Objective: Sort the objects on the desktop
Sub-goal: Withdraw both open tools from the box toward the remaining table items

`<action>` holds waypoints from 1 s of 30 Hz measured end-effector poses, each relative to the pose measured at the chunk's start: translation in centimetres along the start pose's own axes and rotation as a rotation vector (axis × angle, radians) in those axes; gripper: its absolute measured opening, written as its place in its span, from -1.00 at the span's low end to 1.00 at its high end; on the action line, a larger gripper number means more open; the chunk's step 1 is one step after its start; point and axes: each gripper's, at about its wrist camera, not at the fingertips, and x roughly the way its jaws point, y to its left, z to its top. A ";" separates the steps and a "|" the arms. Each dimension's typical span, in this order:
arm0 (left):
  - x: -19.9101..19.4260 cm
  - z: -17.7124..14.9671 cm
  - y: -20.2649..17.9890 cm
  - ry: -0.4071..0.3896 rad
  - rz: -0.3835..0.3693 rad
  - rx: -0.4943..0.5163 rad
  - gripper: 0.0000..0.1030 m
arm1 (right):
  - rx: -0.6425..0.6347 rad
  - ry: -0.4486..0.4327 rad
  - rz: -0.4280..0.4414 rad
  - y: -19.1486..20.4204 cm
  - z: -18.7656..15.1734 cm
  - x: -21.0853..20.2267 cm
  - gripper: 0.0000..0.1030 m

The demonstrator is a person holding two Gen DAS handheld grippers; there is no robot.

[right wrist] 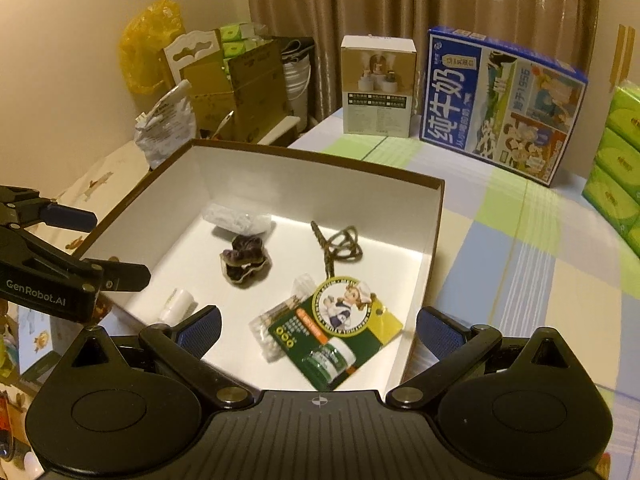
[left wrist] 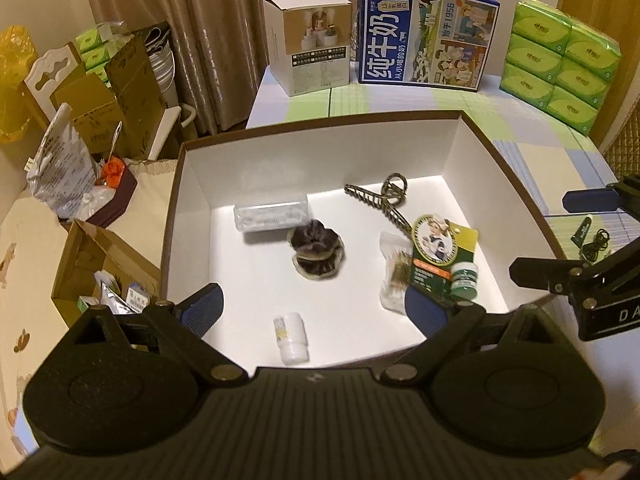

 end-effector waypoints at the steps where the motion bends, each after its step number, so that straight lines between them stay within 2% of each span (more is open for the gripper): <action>1: -0.1 -0.2 -0.1 0.001 -0.001 -0.004 0.86 | -0.003 -0.001 0.001 0.1 -0.1 -0.2 0.96; 20: -2.6 -3.1 -3.2 0.012 0.032 -0.042 0.86 | -0.064 0.003 0.036 -0.1 -3.3 -3.6 0.96; 30: -4.1 -4.2 -6.1 0.008 0.071 -0.063 0.86 | -0.095 0.014 0.058 -1.8 -5.3 -5.7 0.96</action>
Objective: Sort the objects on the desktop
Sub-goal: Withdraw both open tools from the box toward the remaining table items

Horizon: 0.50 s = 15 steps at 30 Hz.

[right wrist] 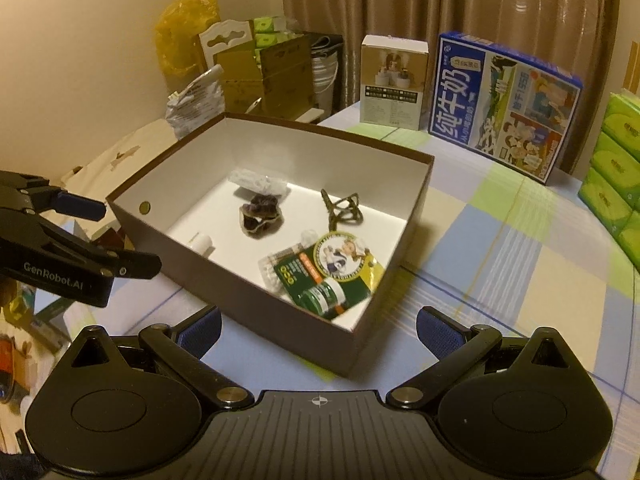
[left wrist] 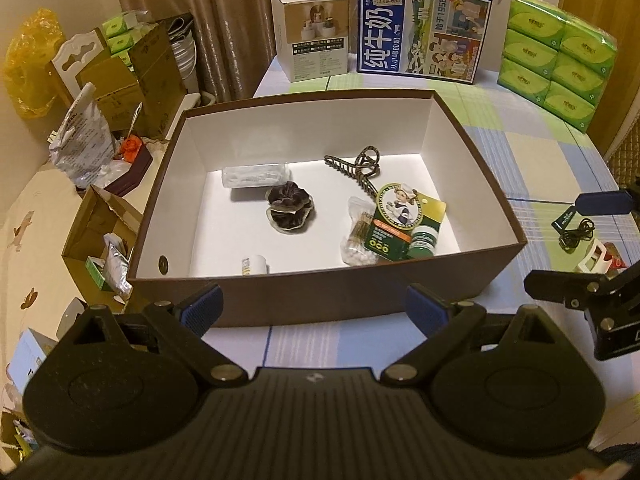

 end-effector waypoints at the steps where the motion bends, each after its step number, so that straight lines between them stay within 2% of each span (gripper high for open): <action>1: -0.2 -0.1 -0.3 0.000 0.001 0.001 0.86 | -0.001 0.002 0.003 -0.3 -0.3 -0.2 0.96; 8: -0.8 -0.9 -3.4 0.006 -0.002 0.007 0.86 | 0.004 0.018 0.009 -2.2 -2.5 -2.0 0.96; 15: -0.6 -1.9 -7.2 0.025 -0.037 0.029 0.86 | 0.036 0.038 -0.008 -4.4 -5.2 -3.8 0.96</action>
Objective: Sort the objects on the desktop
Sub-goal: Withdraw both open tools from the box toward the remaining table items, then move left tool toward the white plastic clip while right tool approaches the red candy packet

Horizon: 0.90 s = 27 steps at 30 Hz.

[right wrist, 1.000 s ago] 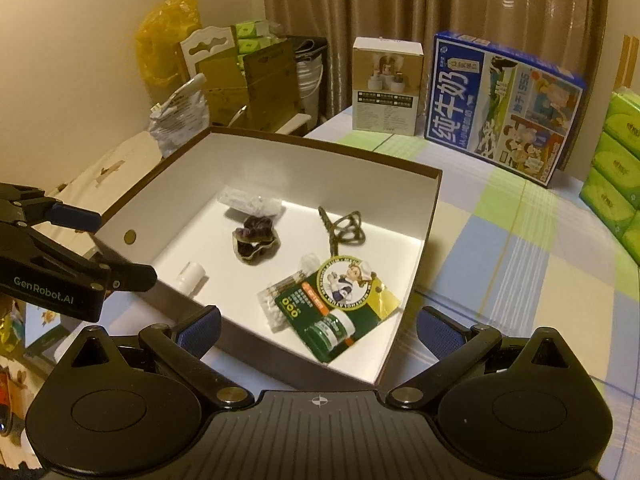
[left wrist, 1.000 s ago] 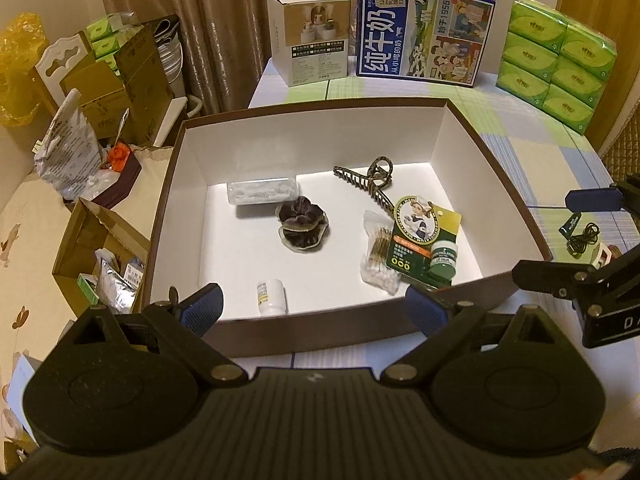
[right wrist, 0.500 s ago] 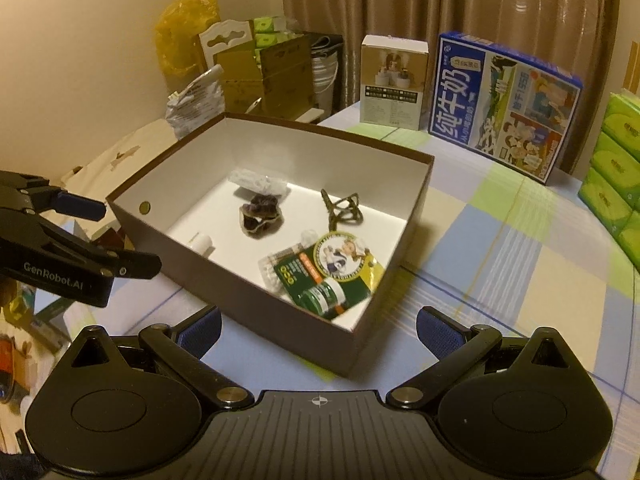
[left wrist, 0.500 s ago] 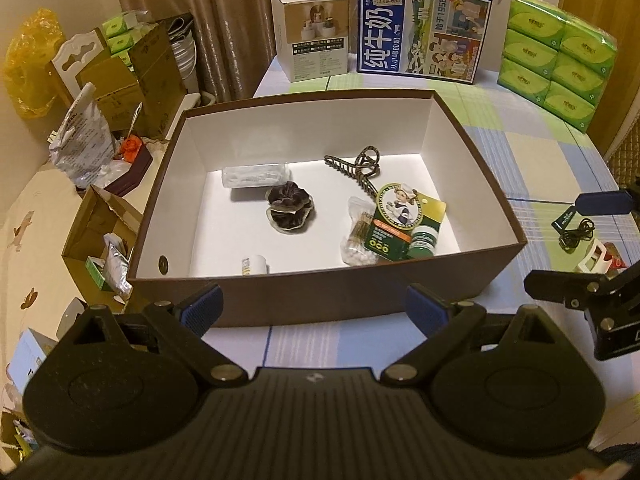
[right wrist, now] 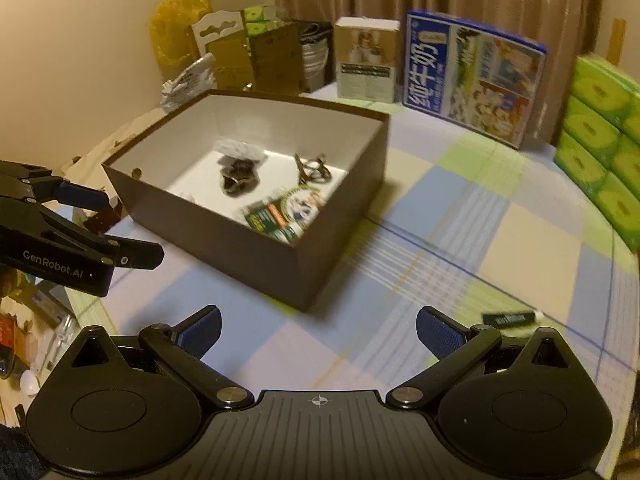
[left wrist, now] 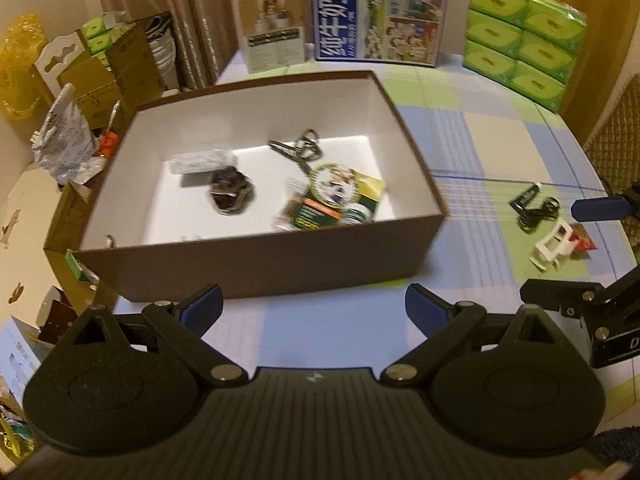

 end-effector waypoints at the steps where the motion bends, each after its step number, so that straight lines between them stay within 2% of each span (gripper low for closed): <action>1: 0.1 -0.1 -0.5 0.004 -0.007 0.005 0.86 | 0.007 0.003 -0.002 -0.4 -0.3 -0.3 0.96; 12: 0.8 0.1 -5.5 0.021 -0.058 0.077 0.86 | 0.074 0.022 -0.038 -3.7 -3.5 -2.5 0.96; 27: 2.5 0.3 -11.3 0.058 -0.157 0.184 0.86 | 0.222 0.053 -0.151 -8.6 -7.8 -5.1 0.96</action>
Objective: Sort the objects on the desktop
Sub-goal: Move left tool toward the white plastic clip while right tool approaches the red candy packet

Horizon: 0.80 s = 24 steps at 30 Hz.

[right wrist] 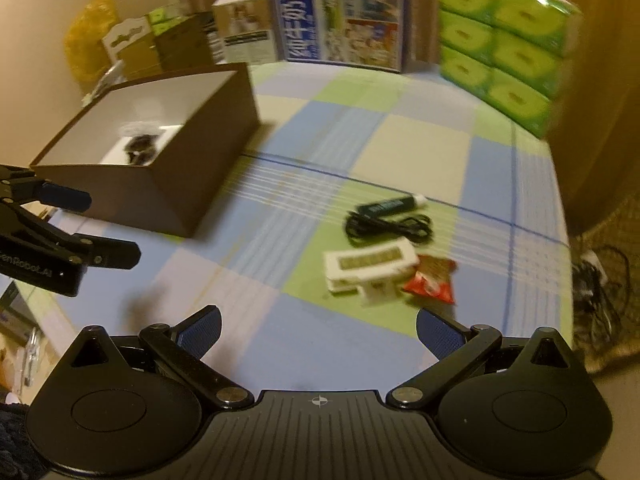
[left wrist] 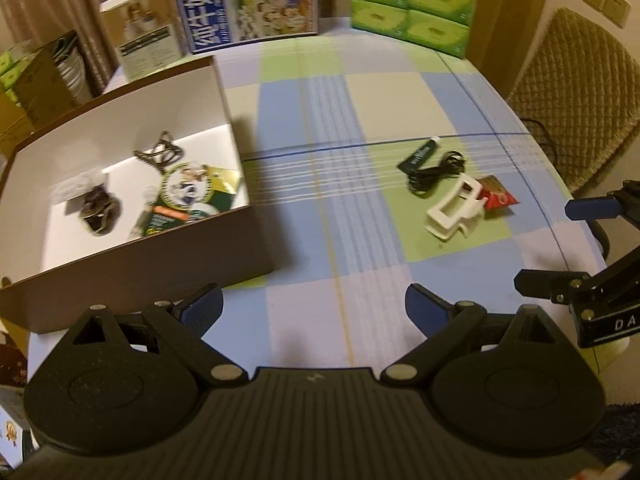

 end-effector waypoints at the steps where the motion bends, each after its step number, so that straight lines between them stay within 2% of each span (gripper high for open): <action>1: 0.2 0.1 -0.3 0.002 -0.007 0.007 0.86 | 0.008 0.002 -0.007 -0.4 -0.1 -0.1 0.96; 14: 2.2 1.0 -4.0 0.012 -0.097 0.079 0.86 | 0.103 0.002 -0.069 -4.2 -1.3 -0.5 0.96; 24: 5.1 2.1 -6.7 -0.002 -0.155 0.183 0.85 | 0.181 -0.009 -0.109 -7.3 -1.9 0.5 0.96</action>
